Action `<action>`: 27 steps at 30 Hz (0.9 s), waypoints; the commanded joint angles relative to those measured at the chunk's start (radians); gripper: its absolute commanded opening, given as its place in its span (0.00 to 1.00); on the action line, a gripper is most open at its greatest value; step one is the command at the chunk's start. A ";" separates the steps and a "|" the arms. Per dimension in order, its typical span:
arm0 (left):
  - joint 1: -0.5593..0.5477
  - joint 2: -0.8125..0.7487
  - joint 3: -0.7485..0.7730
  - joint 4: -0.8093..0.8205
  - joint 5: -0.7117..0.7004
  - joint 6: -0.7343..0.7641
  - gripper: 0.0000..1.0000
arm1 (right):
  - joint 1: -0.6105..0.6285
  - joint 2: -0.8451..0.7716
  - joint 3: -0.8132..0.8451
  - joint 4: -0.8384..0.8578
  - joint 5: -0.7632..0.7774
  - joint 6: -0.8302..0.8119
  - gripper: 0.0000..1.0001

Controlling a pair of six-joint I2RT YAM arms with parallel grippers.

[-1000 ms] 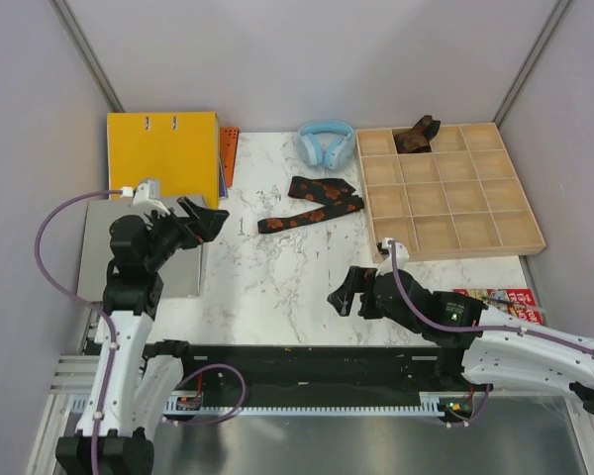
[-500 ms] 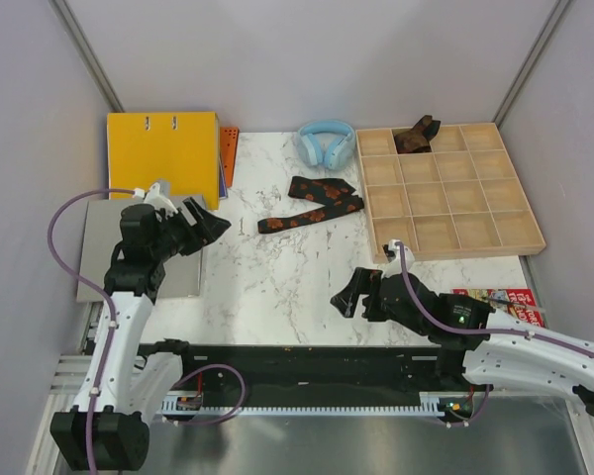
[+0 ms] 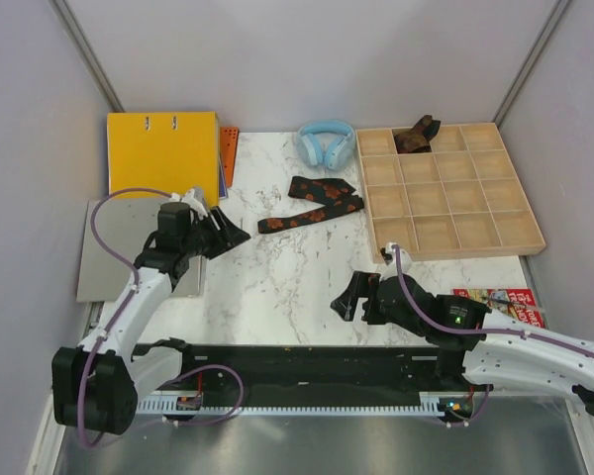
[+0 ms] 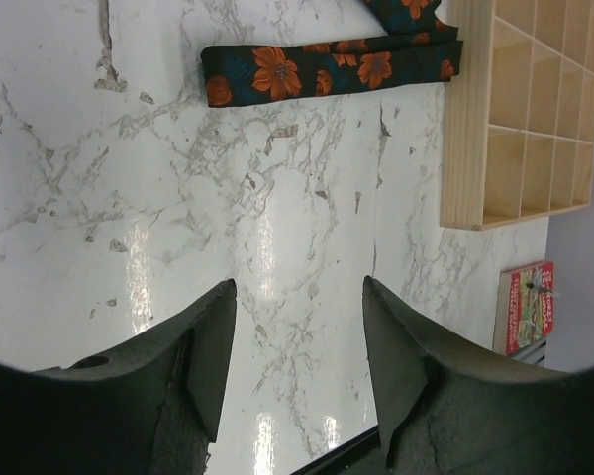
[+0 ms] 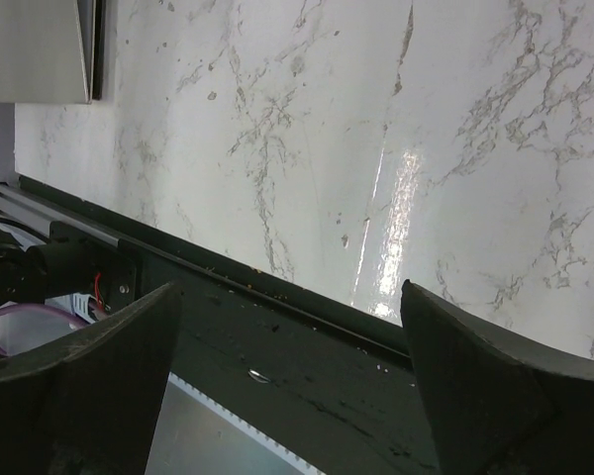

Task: Roll the ties
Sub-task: Flatten out the tie at the center of the board.

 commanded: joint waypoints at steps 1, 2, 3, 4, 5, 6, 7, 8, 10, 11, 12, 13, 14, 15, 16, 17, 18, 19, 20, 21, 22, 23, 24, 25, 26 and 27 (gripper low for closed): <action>-0.036 0.067 -0.016 0.167 -0.062 -0.072 0.60 | 0.006 -0.003 -0.008 0.022 0.000 -0.002 0.98; -0.042 0.115 -0.013 0.199 -0.071 -0.075 0.59 | 0.006 -0.002 -0.006 0.022 -0.001 -0.003 0.98; -0.048 0.136 -0.005 0.215 -0.085 -0.078 0.59 | 0.006 0.000 -0.008 0.023 -0.001 -0.003 0.98; -0.059 0.159 -0.002 0.232 -0.090 -0.081 0.58 | 0.008 0.003 -0.008 0.022 -0.001 -0.006 0.98; -0.062 0.213 0.004 0.253 -0.099 -0.082 0.56 | 0.008 0.005 -0.006 0.023 -0.003 -0.011 0.98; -0.068 0.236 0.021 0.255 -0.120 -0.083 0.55 | 0.008 0.009 -0.006 0.023 -0.003 -0.014 0.98; -0.075 0.267 0.028 0.284 -0.127 -0.083 0.54 | 0.006 0.009 -0.003 0.023 -0.004 -0.021 0.98; -0.076 0.317 0.047 0.305 -0.130 -0.083 0.52 | 0.006 0.011 0.000 0.023 -0.004 -0.025 0.98; -0.079 0.371 0.068 0.318 -0.134 -0.081 0.52 | 0.008 0.015 0.004 0.020 -0.006 -0.037 0.98; -0.079 0.417 0.091 0.335 -0.139 -0.079 0.52 | 0.008 0.015 0.004 0.019 -0.006 -0.040 0.98; -0.079 0.437 0.102 0.342 -0.139 -0.076 0.52 | 0.008 0.012 0.006 0.019 -0.006 -0.041 0.98; -0.078 0.455 0.111 0.352 -0.141 -0.072 0.52 | 0.006 0.014 0.010 0.017 -0.004 -0.043 0.98; -0.079 0.475 0.126 0.361 -0.142 -0.070 0.53 | 0.006 0.014 0.012 0.017 -0.006 -0.044 0.98; -0.079 0.510 0.134 0.376 -0.145 -0.069 0.52 | 0.006 0.014 0.012 0.013 -0.006 -0.049 0.98; -0.079 0.531 0.142 0.382 -0.147 -0.066 0.52 | 0.006 0.014 0.015 0.013 -0.004 -0.049 0.98; -0.081 0.546 0.151 0.388 -0.148 -0.066 0.52 | 0.006 0.015 0.020 0.011 -0.003 -0.054 0.98; -0.079 0.561 0.154 0.413 -0.144 -0.067 0.52 | 0.008 0.018 0.021 0.011 -0.001 -0.054 0.98; -0.081 0.593 0.159 0.419 -0.141 -0.067 0.52 | 0.006 0.018 0.026 0.011 -0.001 -0.057 0.98; -0.079 0.607 0.165 0.428 -0.141 -0.069 0.52 | 0.008 0.021 0.029 0.011 -0.001 -0.058 0.98; -0.079 0.621 0.168 0.433 -0.139 -0.069 0.52 | 0.006 0.028 0.032 0.011 0.000 -0.064 0.98; -0.081 0.641 0.168 0.448 -0.139 -0.070 0.52 | 0.006 0.032 0.039 0.010 -0.001 -0.067 0.98; -0.081 0.650 0.169 0.456 -0.139 -0.072 0.52 | 0.006 0.038 0.041 0.011 -0.001 -0.071 0.98; -0.081 0.658 0.171 0.461 -0.137 -0.070 0.51 | 0.006 0.050 0.044 0.011 -0.001 -0.077 0.98; -0.084 0.672 0.171 0.471 -0.139 -0.073 0.51 | 0.006 0.057 0.049 0.011 -0.001 -0.080 0.98; -0.087 0.676 0.168 0.476 -0.141 -0.073 0.51 | 0.008 0.064 0.050 0.011 -0.003 -0.083 0.98; -0.088 0.681 0.168 0.482 -0.144 -0.073 0.50 | 0.006 0.077 0.052 0.011 -0.003 -0.086 0.98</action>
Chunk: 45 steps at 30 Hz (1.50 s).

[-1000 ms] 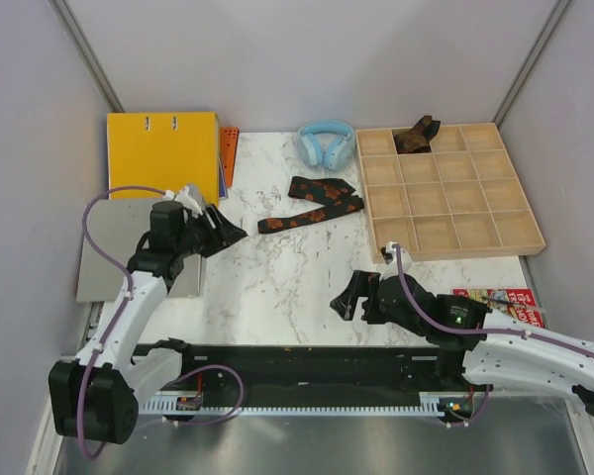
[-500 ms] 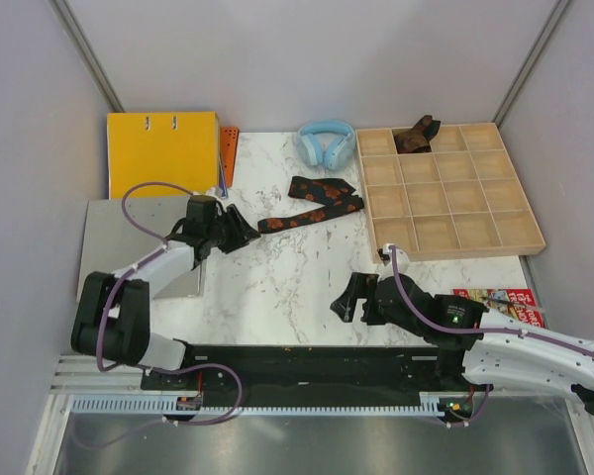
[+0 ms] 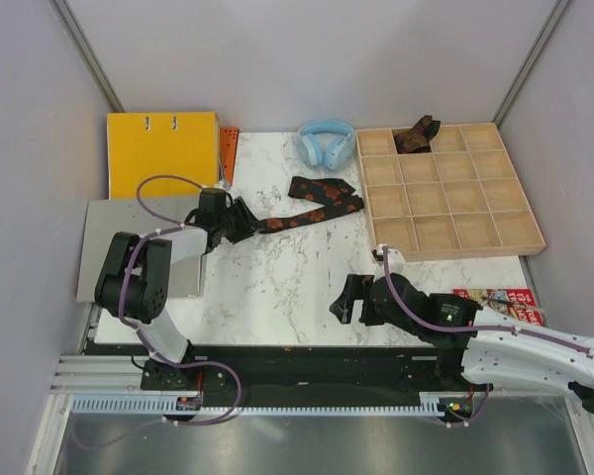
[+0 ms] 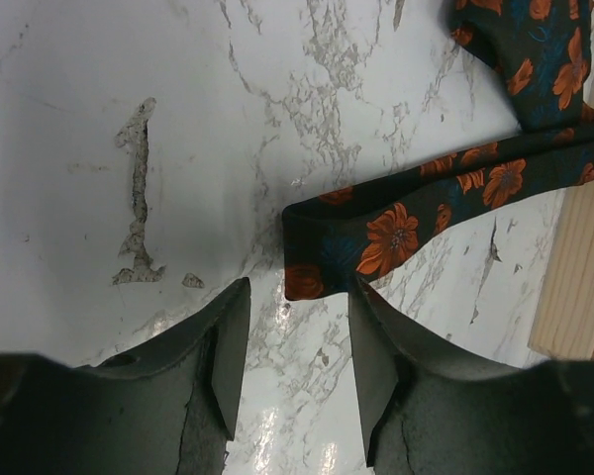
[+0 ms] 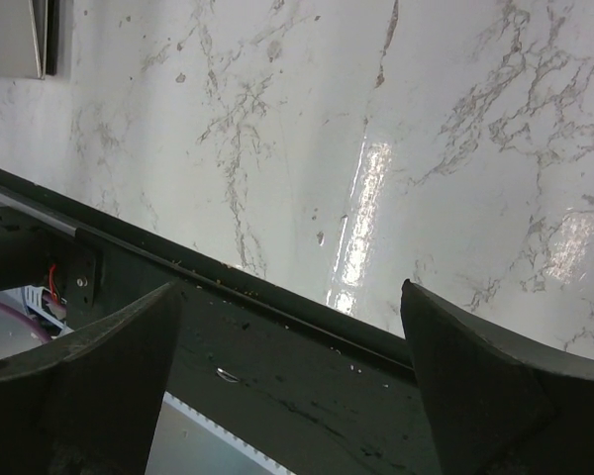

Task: Roll the ties
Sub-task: Flatten out the tie at the center of the board.

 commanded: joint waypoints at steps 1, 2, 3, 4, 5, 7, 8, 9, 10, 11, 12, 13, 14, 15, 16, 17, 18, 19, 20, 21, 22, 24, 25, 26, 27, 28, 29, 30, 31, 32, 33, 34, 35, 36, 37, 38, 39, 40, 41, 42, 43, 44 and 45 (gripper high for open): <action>-0.012 0.031 0.027 0.086 -0.018 -0.018 0.51 | 0.008 0.031 0.051 0.012 0.001 -0.030 0.98; -0.015 0.040 0.025 0.091 -0.019 -0.018 0.50 | 0.006 0.036 0.051 0.012 0.001 -0.030 0.98; -0.017 0.049 0.024 0.097 -0.021 -0.020 0.50 | 0.008 0.042 0.051 0.015 -0.001 -0.030 0.98; -0.017 0.055 0.021 0.102 -0.021 -0.021 0.50 | 0.006 0.045 0.050 0.016 -0.001 -0.031 0.98; -0.018 0.067 0.022 0.112 -0.022 -0.024 0.50 | 0.008 0.047 0.050 0.018 0.001 -0.033 0.98; -0.018 0.077 0.021 0.122 -0.025 -0.025 0.49 | 0.003 0.048 0.048 0.021 0.002 -0.033 0.98; -0.020 0.080 0.019 0.129 -0.030 -0.028 0.49 | 0.006 0.050 0.048 0.022 0.002 -0.031 0.98; -0.020 0.083 0.021 0.131 -0.035 -0.029 0.49 | 0.006 0.051 0.046 0.022 0.002 -0.033 0.98; -0.018 0.087 0.021 0.131 -0.039 -0.029 0.49 | 0.006 0.053 0.046 0.022 0.004 -0.033 0.98; -0.020 0.089 0.024 0.131 -0.051 -0.029 0.48 | 0.006 0.054 0.046 0.021 0.001 -0.033 0.98; -0.018 0.094 0.025 0.126 -0.061 -0.034 0.47 | 0.006 0.056 0.045 0.022 0.002 -0.031 0.98; -0.018 0.095 0.030 0.125 -0.068 -0.035 0.46 | 0.006 0.056 0.045 0.024 0.001 -0.031 0.98; -0.018 0.098 0.030 0.126 -0.076 -0.037 0.45 | 0.006 0.059 0.043 0.025 0.001 -0.033 0.98; -0.018 0.103 0.033 0.125 -0.076 -0.037 0.43 | 0.008 0.060 0.043 0.025 0.001 -0.033 0.98; -0.018 0.107 0.037 0.126 -0.076 -0.037 0.39 | 0.006 0.062 0.043 0.027 0.001 -0.031 0.98; -0.020 0.112 0.041 0.126 -0.078 -0.035 0.38 | 0.006 0.065 0.045 0.028 0.002 -0.033 0.98; -0.020 0.115 0.042 0.126 -0.079 -0.035 0.36 | 0.008 0.067 0.045 0.028 0.004 -0.031 0.98; -0.018 0.124 0.051 0.128 -0.079 -0.035 0.30 | 0.006 0.068 0.045 0.030 0.005 -0.034 0.98; -0.018 0.127 0.054 0.128 -0.078 -0.035 0.26 | 0.008 0.074 0.045 0.033 0.005 -0.036 0.98; -0.018 0.132 0.059 0.128 -0.078 -0.035 0.22 | 0.008 0.076 0.046 0.032 0.007 -0.037 0.98; -0.018 0.138 0.064 0.128 -0.079 -0.035 0.13 | 0.008 0.079 0.046 0.032 0.007 -0.038 0.98; -0.018 0.138 0.064 0.128 -0.082 -0.035 0.04 | 0.008 0.088 0.051 0.032 0.010 -0.041 0.98; -0.018 0.130 0.059 0.128 -0.085 -0.037 0.02 | 0.006 0.090 0.053 0.030 0.013 -0.041 0.98; -0.018 0.121 0.054 0.126 -0.084 -0.038 0.02 | 0.008 0.093 0.053 0.030 0.018 -0.042 0.98; -0.020 0.109 0.048 0.117 -0.085 -0.047 0.02 | 0.006 0.097 0.057 0.031 0.022 -0.041 0.98; -0.018 0.095 0.033 0.073 -0.093 -0.057 0.02 | 0.006 0.100 0.060 0.032 0.028 -0.041 0.98; -0.018 0.048 0.021 0.051 -0.110 -0.067 0.02 | 0.006 0.102 0.066 0.028 0.037 -0.041 0.98; -0.018 0.019 0.005 0.024 -0.117 -0.095 0.02 | 0.005 0.106 0.077 0.024 0.063 -0.031 0.98; -0.020 -0.018 -0.031 -0.027 -0.133 -0.109 0.02 | 0.005 0.120 0.086 0.015 0.083 -0.015 0.98; -0.021 -0.088 -0.053 -0.060 -0.143 -0.124 0.02 | 0.005 0.134 0.095 0.015 0.099 -0.005 0.98; -0.021 -0.133 -0.076 -0.084 -0.153 -0.155 0.02 | 0.002 0.146 0.115 0.015 0.126 0.002 0.98; -0.024 -0.174 -0.125 -0.108 -0.157 -0.167 0.02 | 0.002 0.163 0.129 0.015 0.136 0.008 0.98; -0.023 -0.213 -0.148 -0.137 -0.168 -0.182 0.02 | 0.002 0.207 0.144 0.015 0.142 0.016 0.98; -0.023 -0.298 -0.174 -0.178 -0.165 -0.207 0.02 | 0.000 0.235 0.184 0.019 0.148 0.019 0.98; -0.024 -0.334 -0.211 -0.205 -0.160 -0.213 0.02 | -0.001 0.293 0.204 0.024 0.147 0.021 0.98; -0.023 -0.375 -0.225 -0.237 -0.162 -0.221 0.02 | 0.000 0.321 0.226 0.044 0.142 0.022 0.98; -0.026 -0.443 -0.237 -0.296 -0.159 -0.239 0.02 | 0.000 0.349 0.262 0.059 0.134 0.030 0.98; -0.026 -0.481 -0.264 -0.321 -0.156 -0.244 0.02 | 0.000 0.397 0.275 0.080 0.111 0.038 0.95; -0.027 -0.514 -0.277 -0.349 -0.160 -0.259 0.02 | 0.000 0.421 0.292 0.135 0.096 0.056 0.92; -0.027 -0.544 -0.289 -0.405 -0.165 -0.264 0.02 | 0.000 0.447 0.298 0.169 0.078 0.059 0.88; -0.027 -0.613 -0.312 -0.427 -0.170 -0.270 0.02 | 0.002 0.500 0.303 0.204 0.040 0.068 0.81; -0.027 -0.642 -0.324 -0.458 -0.177 -0.282 0.02 | 0.000 0.527 0.319 0.258 0.022 0.079 0.75; -0.027 -0.676 -0.334 -0.479 -0.183 -0.288 0.02 | 0.000 0.554 0.332 0.286 0.004 0.084 0.69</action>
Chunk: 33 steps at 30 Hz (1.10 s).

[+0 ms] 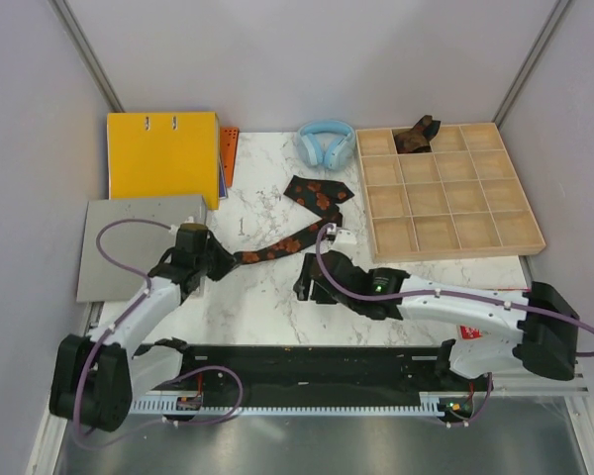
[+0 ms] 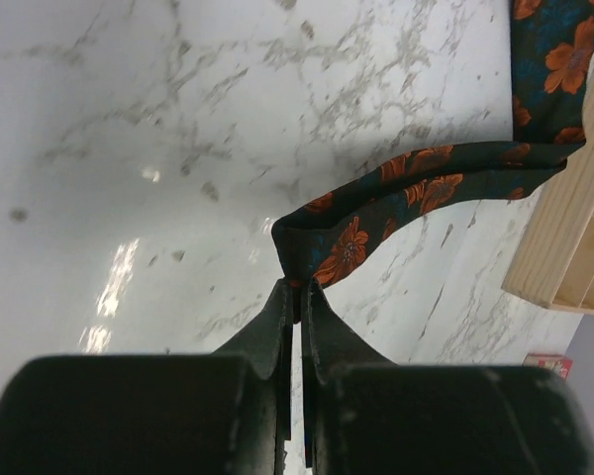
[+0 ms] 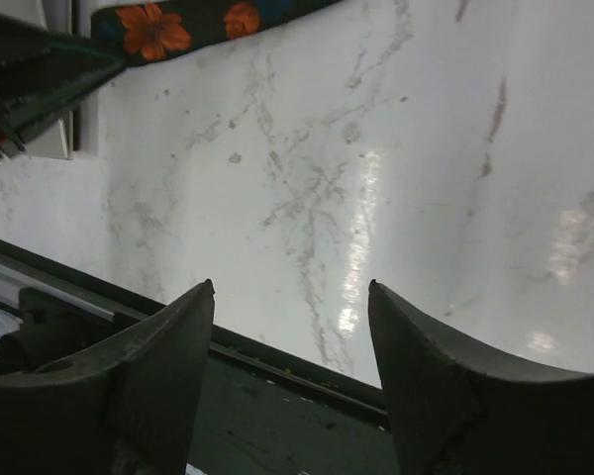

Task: Roll the ties
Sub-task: Flatten out the tie at the center of the board.

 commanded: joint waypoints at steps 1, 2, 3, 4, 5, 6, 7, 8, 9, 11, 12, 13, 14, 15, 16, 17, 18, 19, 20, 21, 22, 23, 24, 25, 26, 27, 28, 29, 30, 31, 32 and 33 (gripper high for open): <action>-0.005 -0.176 -0.066 -0.224 -0.046 -0.079 0.02 | 0.001 0.145 0.077 0.194 -0.086 0.051 0.59; -0.005 -0.209 -0.075 -0.248 -0.063 -0.088 0.02 | 0.000 0.171 0.093 0.225 -0.106 0.051 0.53; -0.005 -0.235 -0.083 -0.268 -0.069 -0.093 0.02 | 0.001 0.197 0.131 0.234 -0.116 0.051 0.48; -0.005 -0.258 -0.100 -0.309 -0.076 -0.100 0.02 | 0.003 0.248 0.148 0.263 -0.126 0.051 0.36; -0.005 -0.304 -0.108 -0.326 -0.083 -0.111 0.02 | 0.001 0.274 0.178 0.282 -0.161 0.050 0.30; -0.005 -0.324 -0.115 -0.343 -0.086 -0.122 0.02 | 0.003 0.302 0.192 0.302 -0.181 0.051 0.26; -0.005 -0.344 -0.131 -0.360 -0.085 -0.131 0.02 | 0.001 0.360 0.205 0.325 -0.210 0.053 0.20; -0.005 -0.376 -0.138 -0.384 -0.080 -0.148 0.02 | 0.003 0.389 0.237 0.357 -0.233 0.053 0.17; -0.007 -0.394 -0.146 -0.394 -0.077 -0.159 0.02 | 0.001 0.417 0.254 0.363 -0.276 0.051 0.15; -0.007 -0.425 -0.160 -0.432 -0.070 -0.179 0.02 | 0.003 0.490 0.293 0.377 -0.307 0.050 0.11; -0.007 -0.457 -0.163 -0.446 -0.069 -0.186 0.02 | 0.001 0.513 0.306 0.383 -0.331 0.047 0.11; -0.007 -0.474 -0.163 -0.470 -0.071 -0.192 0.02 | 0.001 0.553 0.320 0.383 -0.343 0.041 0.10; -0.007 -0.499 -0.163 -0.489 -0.076 -0.211 0.02 | 0.003 0.573 0.352 0.383 -0.357 0.027 0.09; -0.005 -0.549 -0.163 -0.537 -0.082 -0.226 0.02 | 0.000 0.590 0.367 0.383 -0.368 0.018 0.10; -0.007 -0.586 -0.154 -0.565 -0.088 -0.240 0.02 | 0.003 0.616 0.379 0.383 -0.382 0.011 0.09; -0.007 -0.621 -0.146 -0.593 -0.124 -0.267 0.02 | 0.000 0.622 0.399 0.383 -0.383 -0.002 0.09; -0.007 -0.658 -0.132 -0.663 -0.146 -0.278 0.02 | -0.002 0.629 0.404 0.382 -0.382 -0.008 0.09; -0.011 -0.728 -0.103 -0.690 -0.172 -0.301 0.02 | -0.005 0.635 0.410 0.382 -0.377 -0.012 0.09; -0.014 -0.758 -0.091 -0.716 -0.206 -0.336 0.02 | -0.015 0.641 0.422 0.383 -0.379 -0.012 0.08; -0.013 -0.784 -0.079 -0.742 -0.226 -0.355 0.02 | -0.020 0.648 0.433 0.382 -0.386 -0.018 0.08; -0.014 -0.822 -0.047 -0.807 -0.246 -0.375 0.02 | -0.025 0.667 0.445 0.380 -0.396 -0.022 0.08; -0.015 -0.845 -0.033 -0.829 -0.284 -0.404 0.02 | -0.031 0.678 0.470 0.377 -0.397 -0.024 0.08; -0.015 -0.865 -0.022 -0.846 -0.305 -0.416 0.02 | -0.032 0.685 0.481 0.376 -0.426 -0.030 0.08; -0.015 -0.882 -0.004 -0.892 -0.327 -0.435 0.02 | -0.032 0.696 0.490 0.376 -0.431 -0.033 0.08; -0.013 -0.929 0.001 -0.901 -0.356 -0.461 0.02 | -0.034 0.699 0.504 0.377 -0.436 -0.035 0.08; -0.013 -0.948 0.004 -0.914 -0.367 -0.472 0.02 | -0.034 0.699 0.507 0.376 -0.437 -0.039 0.08; -0.013 -0.971 0.006 -0.924 -0.378 -0.479 0.02 | -0.040 0.692 0.510 0.373 -0.439 -0.048 0.08; -0.013 -1.002 0.010 -0.932 -0.393 -0.485 0.02 | -0.052 0.684 0.498 0.365 -0.431 -0.050 0.09; -0.013 -1.014 0.016 -0.938 -0.401 -0.484 0.02 | -0.065 0.669 0.481 0.365 -0.426 -0.055 0.09; -0.013 -1.022 0.036 -0.941 -0.410 -0.476 0.02 | -0.098 0.630 0.463 0.363 -0.423 -0.061 0.11; -0.014 -1.028 0.053 -0.972 -0.439 -0.466 0.02 | -0.121 0.609 0.415 0.362 -0.417 -0.062 0.12; -0.013 -1.030 0.090 -0.996 -0.460 -0.469 0.02 | -0.144 0.584 0.391 0.359 -0.407 -0.067 0.13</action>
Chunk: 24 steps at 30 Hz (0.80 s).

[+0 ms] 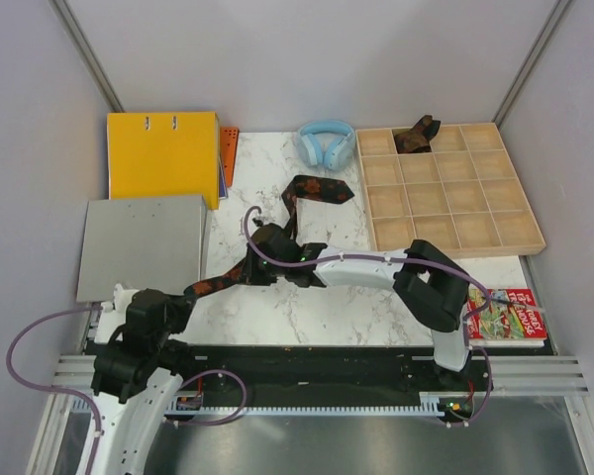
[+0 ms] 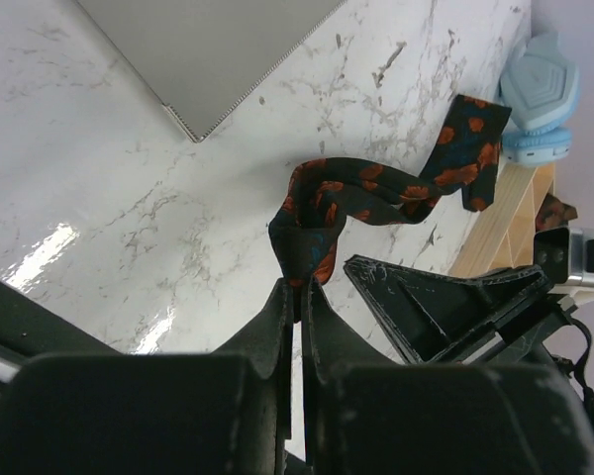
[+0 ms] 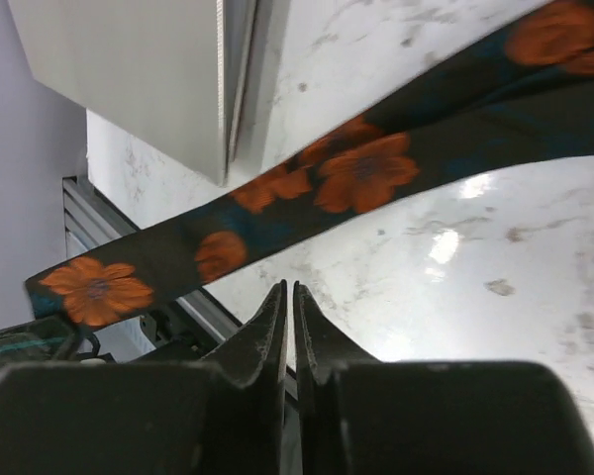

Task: Roll the ties
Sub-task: Flatten out the tie at the center of the board.

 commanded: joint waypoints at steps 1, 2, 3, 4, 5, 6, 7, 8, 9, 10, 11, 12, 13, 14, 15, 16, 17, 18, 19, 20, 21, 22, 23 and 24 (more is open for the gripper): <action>0.000 -0.024 0.105 -0.113 -0.139 -0.070 0.02 | -0.129 -0.144 -0.092 -0.011 0.021 -0.042 0.16; -0.002 -0.024 0.111 -0.105 -0.146 -0.061 0.02 | -0.156 -0.163 -0.121 -0.019 0.038 -0.054 0.21; 0.000 -0.015 0.136 -0.108 -0.158 -0.052 0.02 | -0.179 -0.178 -0.126 -0.033 0.037 -0.070 0.27; -0.002 -0.007 0.150 -0.111 -0.184 -0.047 0.02 | -0.218 -0.200 -0.129 -0.066 0.043 -0.085 0.36; 0.000 0.002 0.164 -0.113 -0.198 -0.034 0.02 | -0.235 -0.209 -0.121 -0.086 0.054 -0.118 0.43; -0.002 0.026 0.199 -0.107 -0.210 -0.021 0.02 | -0.254 -0.220 -0.117 -0.106 0.081 -0.132 0.48; -0.002 0.043 0.219 -0.099 -0.234 -0.008 0.02 | -0.286 -0.221 -0.109 -0.141 0.094 -0.145 0.53; -0.002 0.062 0.239 -0.085 -0.242 0.038 0.02 | -0.301 -0.221 -0.097 -0.151 0.097 -0.165 0.54; -0.002 0.112 0.274 -0.049 -0.247 0.067 0.02 | -0.320 -0.206 -0.089 -0.157 0.097 -0.172 0.56; -0.002 0.140 0.289 -0.026 -0.244 0.125 0.02 | -0.349 -0.192 -0.062 -0.166 0.085 -0.179 0.56; 0.000 0.177 0.305 -0.006 -0.238 0.153 0.02 | -0.361 -0.174 -0.043 -0.172 0.075 -0.192 0.56; -0.002 0.206 0.335 0.033 -0.233 0.179 0.02 | -0.372 -0.131 -0.020 -0.178 0.066 -0.202 0.55; -0.002 0.270 0.352 0.053 -0.215 0.240 0.02 | -0.384 -0.107 0.006 -0.197 0.055 -0.209 0.55; 0.000 0.296 0.369 0.073 -0.204 0.271 0.02 | -0.389 -0.084 0.055 -0.204 0.048 -0.217 0.56; 0.000 0.321 0.404 0.102 -0.196 0.301 0.02 | -0.394 -0.039 0.080 -0.206 0.040 -0.232 0.59; 0.000 0.368 0.421 0.107 -0.204 0.337 0.02 | -0.397 -0.016 0.130 -0.211 0.032 -0.240 0.63; 0.000 0.388 0.437 0.113 -0.216 0.353 0.02 | -0.398 0.007 0.159 -0.215 0.029 -0.246 0.67; 0.000 0.410 0.470 0.114 -0.233 0.367 0.02 | -0.400 0.060 0.191 -0.223 0.028 -0.257 0.68; 0.000 0.427 0.486 0.120 -0.268 0.385 0.02 | -0.406 0.090 0.225 -0.241 0.026 -0.263 0.68; -0.002 0.460 0.501 0.131 -0.274 0.402 0.02 | -0.409 0.119 0.303 -0.249 0.025 -0.268 0.68; 0.000 0.476 0.530 0.142 -0.278 0.420 0.02 | -0.412 0.180 0.345 -0.257 0.026 -0.274 0.68; 0.000 0.493 0.547 0.157 -0.273 0.448 0.02 | -0.420 0.211 0.430 -0.281 0.025 -0.286 0.68; 0.000 0.531 0.559 0.159 -0.273 0.459 0.02 | -0.423 0.240 0.471 -0.293 0.025 -0.292 0.68; -0.002 0.548 0.581 0.163 -0.273 0.469 0.02 | -0.426 0.296 0.507 -0.301 0.025 -0.292 0.68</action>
